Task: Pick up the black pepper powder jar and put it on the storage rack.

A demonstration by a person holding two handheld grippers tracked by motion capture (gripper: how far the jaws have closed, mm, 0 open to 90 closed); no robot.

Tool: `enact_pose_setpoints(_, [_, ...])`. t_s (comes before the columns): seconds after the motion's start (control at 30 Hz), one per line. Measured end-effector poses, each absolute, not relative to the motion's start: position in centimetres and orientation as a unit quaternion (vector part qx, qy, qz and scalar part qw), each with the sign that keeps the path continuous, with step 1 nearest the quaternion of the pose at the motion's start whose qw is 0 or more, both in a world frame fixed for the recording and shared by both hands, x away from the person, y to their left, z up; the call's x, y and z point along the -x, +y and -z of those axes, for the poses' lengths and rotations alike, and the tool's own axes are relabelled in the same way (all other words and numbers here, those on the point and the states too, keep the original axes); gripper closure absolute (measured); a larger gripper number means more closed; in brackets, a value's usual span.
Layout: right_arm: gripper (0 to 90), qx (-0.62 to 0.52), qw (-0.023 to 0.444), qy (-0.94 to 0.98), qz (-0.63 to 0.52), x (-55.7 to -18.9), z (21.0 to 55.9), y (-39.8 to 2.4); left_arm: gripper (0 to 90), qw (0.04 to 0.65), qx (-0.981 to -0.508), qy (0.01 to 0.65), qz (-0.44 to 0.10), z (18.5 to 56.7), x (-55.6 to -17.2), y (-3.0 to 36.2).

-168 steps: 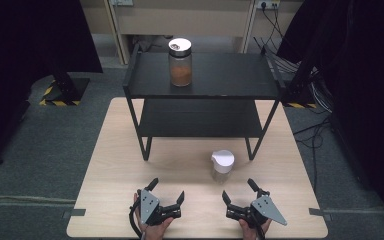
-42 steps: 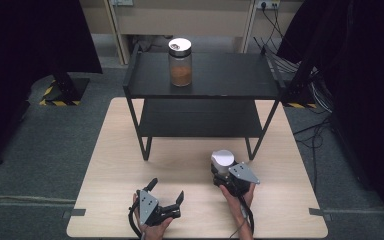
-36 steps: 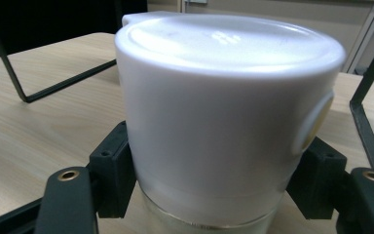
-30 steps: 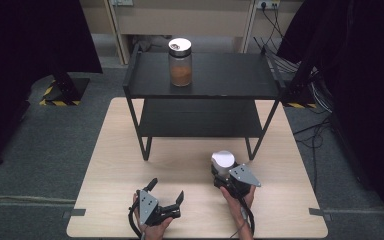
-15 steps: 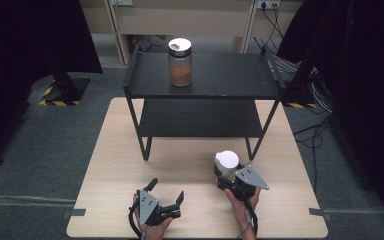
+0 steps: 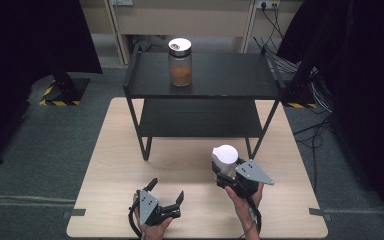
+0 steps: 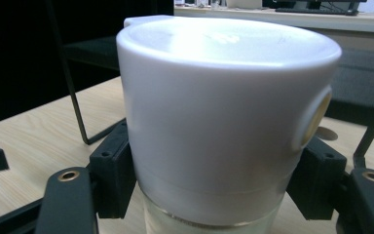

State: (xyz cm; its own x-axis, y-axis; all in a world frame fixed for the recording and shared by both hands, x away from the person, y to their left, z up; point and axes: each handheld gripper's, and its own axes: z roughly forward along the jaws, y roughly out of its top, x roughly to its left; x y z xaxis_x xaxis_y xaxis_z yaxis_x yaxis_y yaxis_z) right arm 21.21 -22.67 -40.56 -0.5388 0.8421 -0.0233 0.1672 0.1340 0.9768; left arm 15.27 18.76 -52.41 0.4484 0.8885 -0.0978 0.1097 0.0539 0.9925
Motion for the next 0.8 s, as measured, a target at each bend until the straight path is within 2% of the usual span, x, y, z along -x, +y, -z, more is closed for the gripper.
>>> enact_pose_setpoints(0.8, [30.8,-0.34,0.301,0.696,-0.556,-21.6,33.7,-22.4,0.0,0.604,-0.604,0.409,-0.321,52.5,-15.3,19.0])
